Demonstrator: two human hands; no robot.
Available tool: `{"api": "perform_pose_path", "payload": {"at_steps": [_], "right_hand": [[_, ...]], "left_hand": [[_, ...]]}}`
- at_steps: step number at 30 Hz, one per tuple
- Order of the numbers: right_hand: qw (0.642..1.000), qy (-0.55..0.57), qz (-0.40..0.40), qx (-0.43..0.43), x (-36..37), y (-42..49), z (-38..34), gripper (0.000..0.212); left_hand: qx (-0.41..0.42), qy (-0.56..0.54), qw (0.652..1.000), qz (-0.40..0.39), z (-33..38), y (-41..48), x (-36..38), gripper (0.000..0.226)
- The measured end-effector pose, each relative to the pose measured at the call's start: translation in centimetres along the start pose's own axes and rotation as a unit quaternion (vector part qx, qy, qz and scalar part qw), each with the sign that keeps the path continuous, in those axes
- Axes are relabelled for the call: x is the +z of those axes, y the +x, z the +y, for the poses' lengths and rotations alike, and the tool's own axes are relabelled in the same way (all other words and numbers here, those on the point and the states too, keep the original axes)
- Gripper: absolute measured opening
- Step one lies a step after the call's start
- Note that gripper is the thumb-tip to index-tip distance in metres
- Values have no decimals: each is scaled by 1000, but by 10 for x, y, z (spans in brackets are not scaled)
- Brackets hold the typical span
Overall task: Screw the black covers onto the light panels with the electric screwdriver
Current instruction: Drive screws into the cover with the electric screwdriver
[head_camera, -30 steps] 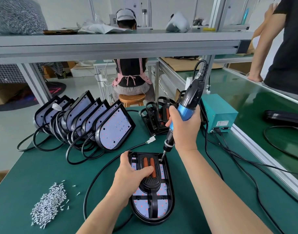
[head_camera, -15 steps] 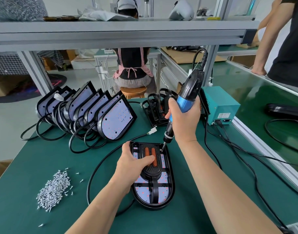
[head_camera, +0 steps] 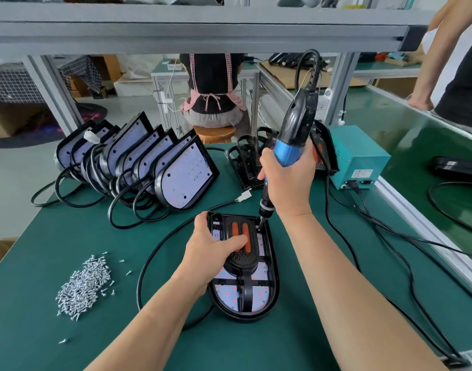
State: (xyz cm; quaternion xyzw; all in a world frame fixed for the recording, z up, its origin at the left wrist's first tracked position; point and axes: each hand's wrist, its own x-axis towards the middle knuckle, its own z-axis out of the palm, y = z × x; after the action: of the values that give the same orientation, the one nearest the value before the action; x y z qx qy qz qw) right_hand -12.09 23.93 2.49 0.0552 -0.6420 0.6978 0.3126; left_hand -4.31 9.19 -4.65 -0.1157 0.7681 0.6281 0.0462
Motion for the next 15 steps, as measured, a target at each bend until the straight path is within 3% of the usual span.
{"api": "perform_pose_path", "payload": {"at_steps": [8, 15], "right_hand": [[997, 50, -49, 43, -7, -13, 7, 24], [996, 77, -43, 0, -15, 6, -28, 32]], "left_hand": [[-11, -9, 1000, -8, 5, -2, 0, 107], [-16, -16, 999, -22, 8, -4, -2, 100]]}}
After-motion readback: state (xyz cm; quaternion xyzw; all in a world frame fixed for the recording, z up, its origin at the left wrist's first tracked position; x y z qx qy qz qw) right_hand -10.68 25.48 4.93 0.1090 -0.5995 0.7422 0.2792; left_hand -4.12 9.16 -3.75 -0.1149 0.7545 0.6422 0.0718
